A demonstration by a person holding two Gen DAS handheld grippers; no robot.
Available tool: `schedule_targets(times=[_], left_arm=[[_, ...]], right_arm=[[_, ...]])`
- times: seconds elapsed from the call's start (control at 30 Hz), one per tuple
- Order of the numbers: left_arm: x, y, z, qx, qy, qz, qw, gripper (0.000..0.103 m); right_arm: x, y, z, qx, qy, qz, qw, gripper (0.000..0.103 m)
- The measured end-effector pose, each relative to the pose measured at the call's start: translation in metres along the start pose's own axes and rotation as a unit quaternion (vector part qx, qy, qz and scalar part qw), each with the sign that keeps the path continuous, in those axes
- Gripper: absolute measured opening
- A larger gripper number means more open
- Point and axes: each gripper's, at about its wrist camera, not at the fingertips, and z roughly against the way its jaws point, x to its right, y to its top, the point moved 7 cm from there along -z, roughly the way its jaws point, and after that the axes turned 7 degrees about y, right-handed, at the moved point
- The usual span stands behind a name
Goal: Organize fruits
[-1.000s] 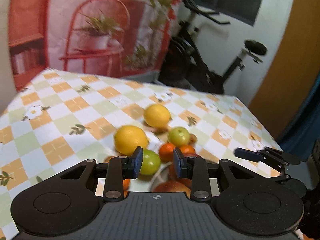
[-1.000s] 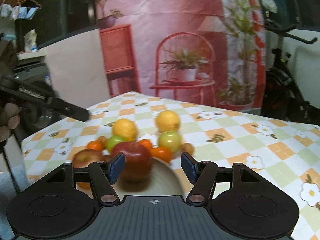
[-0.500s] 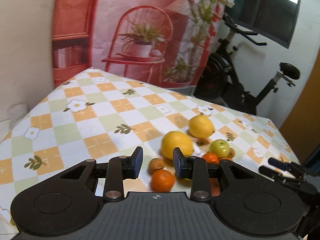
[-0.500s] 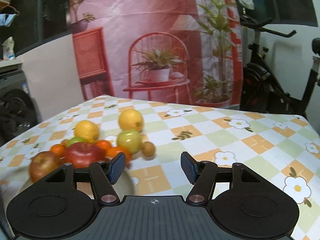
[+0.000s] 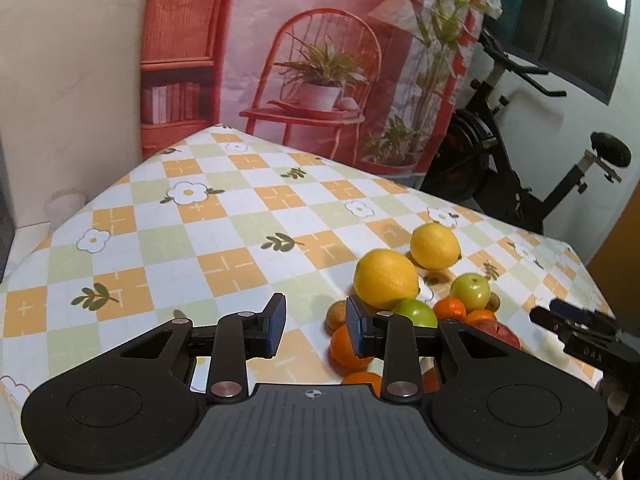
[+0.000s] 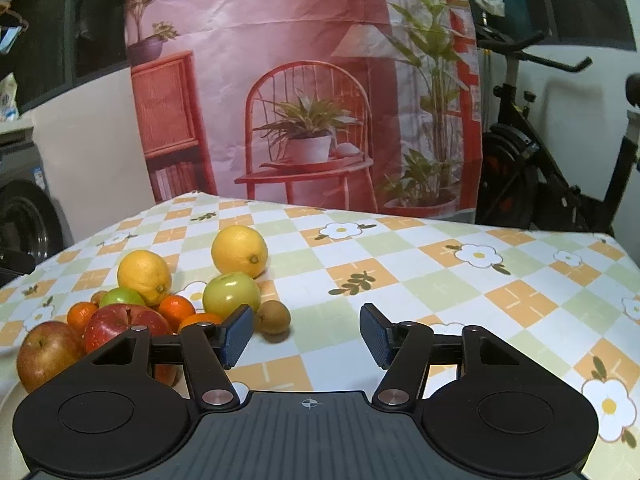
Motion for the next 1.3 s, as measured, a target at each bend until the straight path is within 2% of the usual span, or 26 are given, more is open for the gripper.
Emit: schedule_targets(times=[0.1, 0.17, 0.3, 0.43, 0.7, 0.9, 1.07, 1.3], left_arm=[[0.001, 0.005, 0.007, 0.005, 0.005, 0.008, 0.9999, 0.035], [0.008, 0.011, 0.017, 0.019, 0.016, -0.005, 0.9997, 0.034], [0.022, 0.029, 0.035, 0.037, -0.010, 0.011, 0.9992, 0.035], [0.028, 0.038, 0.040, 0.039, -0.015, 0.023, 0.9989, 0.035], [0.018, 0.046, 0.031, 0.050, 0.007, 0.042, 0.9978, 0.034], [0.005, 0.022, 0.004, 0.032, 0.037, 0.033, 0.9983, 0.034], [-0.005, 0.010, -0.004, 0.019, 0.050, 0.027, 0.9982, 0.034], [-0.006, 0.005, -0.005, 0.014, 0.056, 0.020, 0.9981, 0.034]], right_arm=[[0.005, 0.002, 0.004, 0.008, 0.004, -0.020, 1.000, 0.056], [0.009, 0.005, 0.008, 0.013, 0.006, -0.031, 0.999, 0.056], [0.014, 0.010, 0.014, 0.016, 0.009, -0.051, 0.999, 0.057], [0.022, 0.018, 0.022, 0.022, 0.017, -0.076, 0.997, 0.057], [0.034, 0.041, 0.018, 0.026, -0.008, -0.030, 0.999, 0.056], [0.020, 0.034, -0.014, -0.010, 0.016, -0.002, 1.000, 0.049], [-0.001, 0.019, -0.037, -0.062, 0.043, 0.037, 0.996, 0.038], [-0.012, 0.008, -0.051, -0.085, 0.060, 0.063, 0.993, 0.035]])
